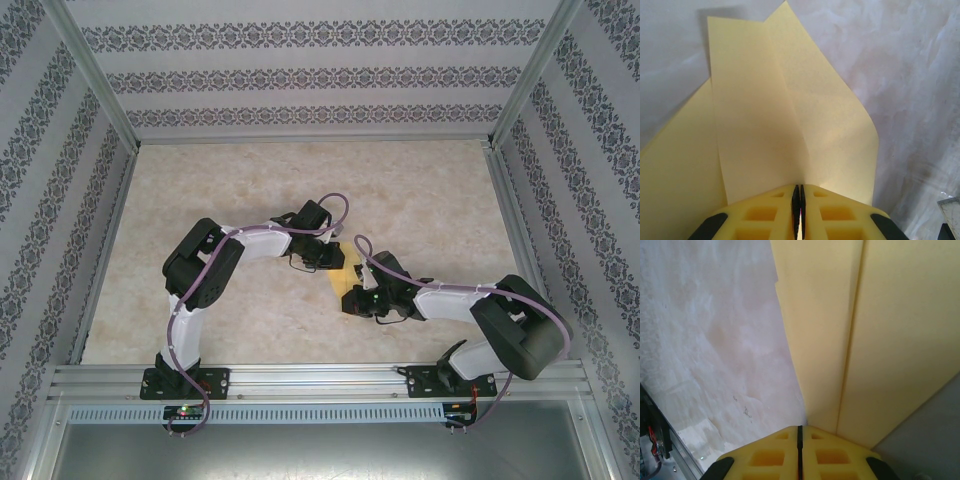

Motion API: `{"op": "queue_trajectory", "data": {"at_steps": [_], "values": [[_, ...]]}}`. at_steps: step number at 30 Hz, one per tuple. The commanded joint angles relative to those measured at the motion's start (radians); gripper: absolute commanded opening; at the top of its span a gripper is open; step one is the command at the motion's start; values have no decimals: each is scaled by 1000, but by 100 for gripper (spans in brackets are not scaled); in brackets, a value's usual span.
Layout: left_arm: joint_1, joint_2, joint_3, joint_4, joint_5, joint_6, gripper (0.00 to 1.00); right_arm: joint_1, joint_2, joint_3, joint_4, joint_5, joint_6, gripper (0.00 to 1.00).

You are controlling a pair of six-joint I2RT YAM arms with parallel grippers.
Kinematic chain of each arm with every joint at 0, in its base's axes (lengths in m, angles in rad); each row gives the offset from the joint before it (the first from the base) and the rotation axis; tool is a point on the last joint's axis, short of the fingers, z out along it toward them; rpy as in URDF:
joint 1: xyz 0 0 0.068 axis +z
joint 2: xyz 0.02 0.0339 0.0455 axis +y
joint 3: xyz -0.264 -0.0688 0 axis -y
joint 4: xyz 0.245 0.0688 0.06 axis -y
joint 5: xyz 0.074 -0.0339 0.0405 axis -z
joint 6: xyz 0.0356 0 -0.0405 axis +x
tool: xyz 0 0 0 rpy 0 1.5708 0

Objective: Fold a paper plane with a square sheet of paper (pick it up from the middle)
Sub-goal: Fourth fold the wing at the center of the table.

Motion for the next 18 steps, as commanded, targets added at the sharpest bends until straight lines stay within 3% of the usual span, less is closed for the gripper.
{"op": "queue_trajectory", "data": {"at_steps": [1, 18], "values": [[-2, 118, -44, -89, -153, 47, 16, 27, -5, -45, -102, -37, 13, 8], [7, 141, -52, -89, -153, 65, 15, 48, -47, -126, -173, 11, 31, 8]]}}
